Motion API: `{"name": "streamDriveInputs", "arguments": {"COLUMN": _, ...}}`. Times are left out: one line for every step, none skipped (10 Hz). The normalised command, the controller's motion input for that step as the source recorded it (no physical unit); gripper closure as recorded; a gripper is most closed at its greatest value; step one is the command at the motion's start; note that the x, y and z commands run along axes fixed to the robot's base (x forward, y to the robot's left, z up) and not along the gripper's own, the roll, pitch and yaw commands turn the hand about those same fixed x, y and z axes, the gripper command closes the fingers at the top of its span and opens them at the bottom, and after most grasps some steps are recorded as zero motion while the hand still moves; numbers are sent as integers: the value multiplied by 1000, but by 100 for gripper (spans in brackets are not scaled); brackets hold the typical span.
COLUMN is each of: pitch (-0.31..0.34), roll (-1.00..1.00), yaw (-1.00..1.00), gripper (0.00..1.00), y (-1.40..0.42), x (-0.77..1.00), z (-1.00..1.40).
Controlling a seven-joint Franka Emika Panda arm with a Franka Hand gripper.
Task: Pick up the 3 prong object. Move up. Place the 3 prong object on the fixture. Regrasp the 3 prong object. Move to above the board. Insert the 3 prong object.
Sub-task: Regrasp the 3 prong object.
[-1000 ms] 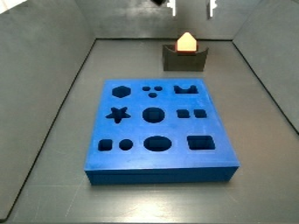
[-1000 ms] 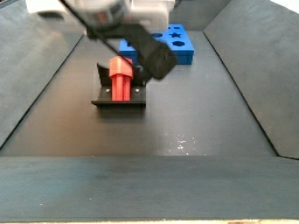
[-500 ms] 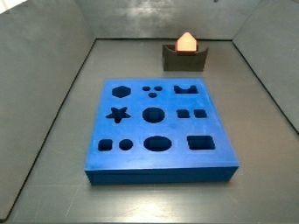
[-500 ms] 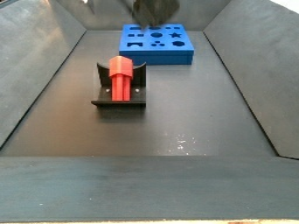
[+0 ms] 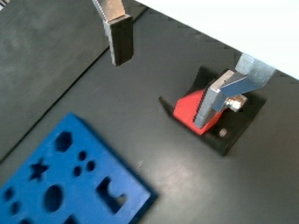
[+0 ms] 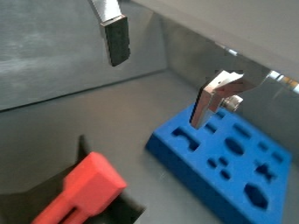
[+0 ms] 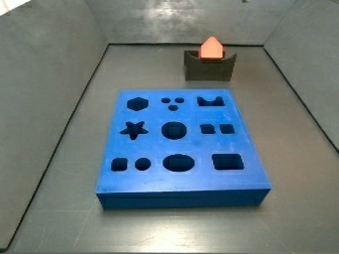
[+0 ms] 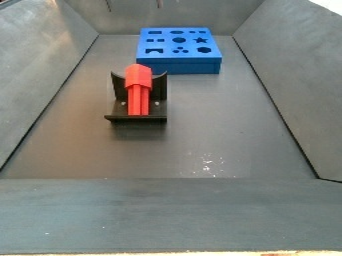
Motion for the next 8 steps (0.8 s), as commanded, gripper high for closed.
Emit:
{"name": "streamDriveInputs", "arguments": {"pitch": 32, "roll": 1000, "yaw": 20, "gripper": 0, "y": -26, "x": -39, "z": 12}}
{"name": "streamDriveInputs", "arguments": {"pitch": 25, "roll": 1000, "yaw": 21, "gripper": 0, "y": -25, "x": -44, "z": 11}}
{"name": "streamDriveInputs", "arguments": {"pitch": 20, "roll": 1000, "yaw": 21, "gripper": 0, "y": -25, "x": -44, "z": 11}}
{"name": "streamDriveInputs", "arguments": {"pitch": 12, "roll": 1000, "yaw": 23, "gripper": 0, "y": -25, "x": -35, "z": 2}}
{"name": "streamDriveInputs", "arguments": {"pitch": 7, "roll": 1000, "yaw": 24, "gripper": 0, "y": -25, "x": -31, "z": 4}}
{"name": "streamDriveInputs", "arguments": {"pitch": 4, "roll": 1000, "yaw": 24, "gripper": 0, "y": -23, "x": -28, "z": 9}}
{"name": "streamDriveInputs", "arguments": {"pitch": 0, "roll": 1000, "yaw": 26, "gripper": 0, "y": -22, "x": -25, "z": 10}}
{"name": "streamDriveInputs", "arguments": {"pitch": 1, "roll": 1000, "yaw": 28, "gripper": 0, "y": -20, "x": -28, "z": 8}}
